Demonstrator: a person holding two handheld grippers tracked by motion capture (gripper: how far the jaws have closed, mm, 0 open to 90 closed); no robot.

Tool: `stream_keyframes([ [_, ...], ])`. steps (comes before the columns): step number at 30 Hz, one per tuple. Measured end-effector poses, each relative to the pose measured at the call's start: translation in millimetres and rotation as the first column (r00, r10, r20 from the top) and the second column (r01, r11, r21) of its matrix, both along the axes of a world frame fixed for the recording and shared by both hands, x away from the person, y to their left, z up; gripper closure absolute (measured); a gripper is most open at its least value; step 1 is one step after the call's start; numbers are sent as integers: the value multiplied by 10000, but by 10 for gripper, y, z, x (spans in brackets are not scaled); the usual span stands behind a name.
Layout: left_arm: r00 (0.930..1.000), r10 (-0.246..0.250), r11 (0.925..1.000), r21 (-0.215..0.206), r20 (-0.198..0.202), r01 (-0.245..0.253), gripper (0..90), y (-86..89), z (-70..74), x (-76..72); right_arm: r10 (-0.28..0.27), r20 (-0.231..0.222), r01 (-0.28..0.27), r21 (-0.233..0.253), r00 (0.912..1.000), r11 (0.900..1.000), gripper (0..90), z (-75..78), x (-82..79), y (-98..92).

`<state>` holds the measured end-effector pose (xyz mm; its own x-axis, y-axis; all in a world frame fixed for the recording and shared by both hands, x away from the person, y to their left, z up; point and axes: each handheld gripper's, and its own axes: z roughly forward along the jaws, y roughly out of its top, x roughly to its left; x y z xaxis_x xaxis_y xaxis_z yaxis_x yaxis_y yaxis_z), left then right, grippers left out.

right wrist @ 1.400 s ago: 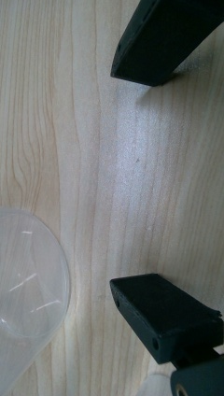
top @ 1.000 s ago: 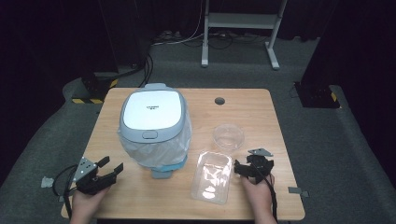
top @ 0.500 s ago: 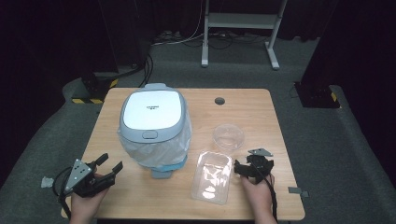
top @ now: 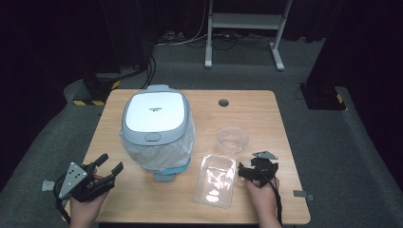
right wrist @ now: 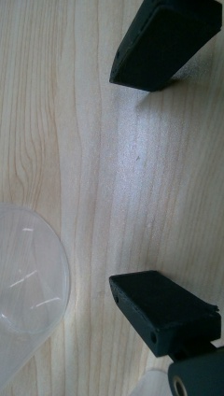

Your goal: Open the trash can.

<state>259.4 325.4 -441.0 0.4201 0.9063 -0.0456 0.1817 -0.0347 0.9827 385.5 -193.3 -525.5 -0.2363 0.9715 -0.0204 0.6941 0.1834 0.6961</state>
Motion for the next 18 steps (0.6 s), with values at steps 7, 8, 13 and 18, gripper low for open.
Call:
stream_keyframes([
  [7, 9991, -122, 9996, -258, 415, 133, 334, -19, 126, 21, -1, -1, 1, 0, 10000, 10000, 50, 0, 0, 0],
  [8, 9988, -158, 9995, -265, 463, 171, 334, -22, 150, 24, 0, 0, 0, -1, 10000, 10000, 50, 0, 0, 0],
  [13, 9980, -218, 9992, -320, 587, 237, 336, -32, 212, 23, -1, 0, 1, -1, 10000, 10000, 50, 0, 0, 0],
  [18, 9964, -343, 9993, -145, 772, 355, 348, -71, 329, -1, 1, -1, -1, -1, 10000, 10000, 50, 0, 0, 0],
])
